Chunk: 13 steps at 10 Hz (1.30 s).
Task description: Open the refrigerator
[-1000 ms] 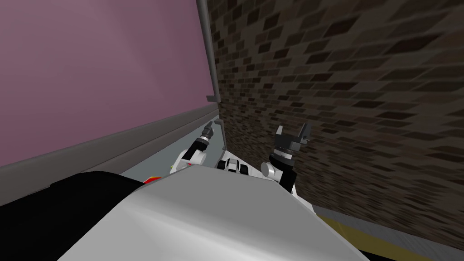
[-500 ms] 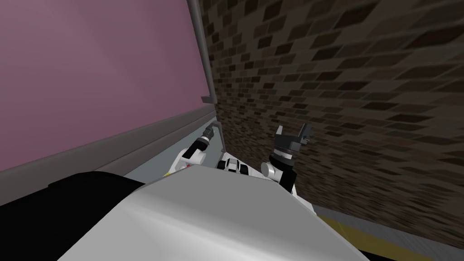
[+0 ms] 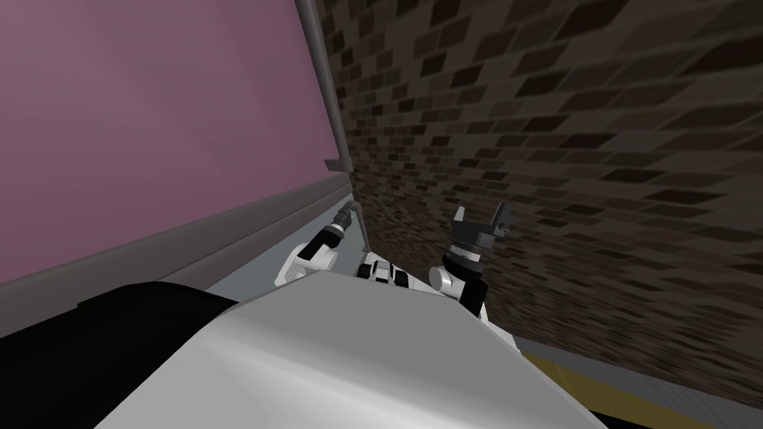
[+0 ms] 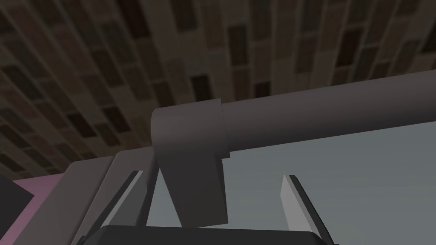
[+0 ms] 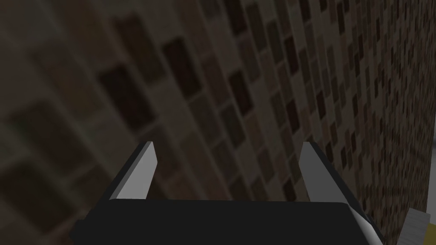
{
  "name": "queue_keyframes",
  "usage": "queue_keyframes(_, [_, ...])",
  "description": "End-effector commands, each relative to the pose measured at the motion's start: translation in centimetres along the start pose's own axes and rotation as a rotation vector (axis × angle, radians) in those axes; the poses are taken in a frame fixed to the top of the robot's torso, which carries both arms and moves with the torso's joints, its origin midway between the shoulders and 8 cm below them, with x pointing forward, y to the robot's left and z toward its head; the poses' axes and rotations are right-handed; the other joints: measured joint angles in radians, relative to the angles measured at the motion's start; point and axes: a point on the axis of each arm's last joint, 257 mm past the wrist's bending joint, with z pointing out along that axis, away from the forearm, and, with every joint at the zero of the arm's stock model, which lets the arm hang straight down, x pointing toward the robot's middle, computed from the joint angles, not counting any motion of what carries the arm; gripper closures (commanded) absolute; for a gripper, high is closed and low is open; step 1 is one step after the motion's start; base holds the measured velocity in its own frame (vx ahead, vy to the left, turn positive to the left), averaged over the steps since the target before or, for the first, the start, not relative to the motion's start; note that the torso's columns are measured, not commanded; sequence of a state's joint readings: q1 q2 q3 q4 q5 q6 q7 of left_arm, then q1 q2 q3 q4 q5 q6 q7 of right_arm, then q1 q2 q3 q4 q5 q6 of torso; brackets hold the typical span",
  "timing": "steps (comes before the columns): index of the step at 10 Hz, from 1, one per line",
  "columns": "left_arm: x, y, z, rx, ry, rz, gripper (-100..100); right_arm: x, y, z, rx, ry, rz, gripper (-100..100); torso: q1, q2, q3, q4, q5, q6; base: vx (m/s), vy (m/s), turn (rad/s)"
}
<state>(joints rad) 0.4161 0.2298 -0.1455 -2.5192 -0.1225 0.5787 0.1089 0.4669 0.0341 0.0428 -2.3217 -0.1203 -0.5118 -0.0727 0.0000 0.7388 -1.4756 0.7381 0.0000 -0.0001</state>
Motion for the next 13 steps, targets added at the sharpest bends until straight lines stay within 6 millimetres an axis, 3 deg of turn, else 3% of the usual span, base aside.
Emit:
queue_keyframes(1, [-0.1,-0.2,-0.1,0.001,-0.002,0.000,-100,0.0,0.0,0.0,0.000,0.000,0.000,0,-0.001,-0.004,-0.002,-0.001,0.000,0.000,0.056,-0.011,-0.005])
queue_keyframes(2, [-0.1,-0.2,-0.2,0.000,-0.002,0.000,100,0.0,-0.1,-0.1,0.002,0.000,0.000,0,-0.001,-0.003,-0.003,0.000,0.000,0.000,0.000,0.000,0.000])
queue_keyframes(3, [1.6,-0.7,-0.5,0.011,0.047,0.004,100,0.0,-0.1,-0.1,0.004,0.000,0.000,0,-0.001,-0.001,-0.001,0.001,0.000,0.000,-0.187,-0.094,-0.157])
queue_keyframes(4, [1.6,-0.7,-0.5,0.011,0.047,0.004,100,0.0,-0.1,-0.1,0.004,0.000,0.001,0,-0.009,0.005,0.004,-0.001,0.000,0.004,-0.215,-0.158,-0.171])
queue_keyframes(9, [6.0,-1.8,-1.6,0.036,0.170,0.009,100,0.0,-0.1,-0.1,0.004,0.000,0.001,0,0.007,0.003,0.003,0.000,0.003,-0.003,-0.231,-0.171,-0.134])
queue_keyframes(12, [8.5,-2.3,-2.6,0.048,0.244,0.009,100,0.0,-0.1,-0.1,0.004,0.000,0.001,0,0.003,0.001,0.001,-0.001,0.002,-0.002,-0.248,-0.195,-0.130])
queue_keyframes(13, [7.9,-2.3,-2.4,0.052,0.229,0.010,100,0.0,-0.1,-0.1,0.004,0.000,0.001,0,0.004,-0.001,0.000,-0.001,0.002,-0.001,-0.115,-0.081,-0.051])
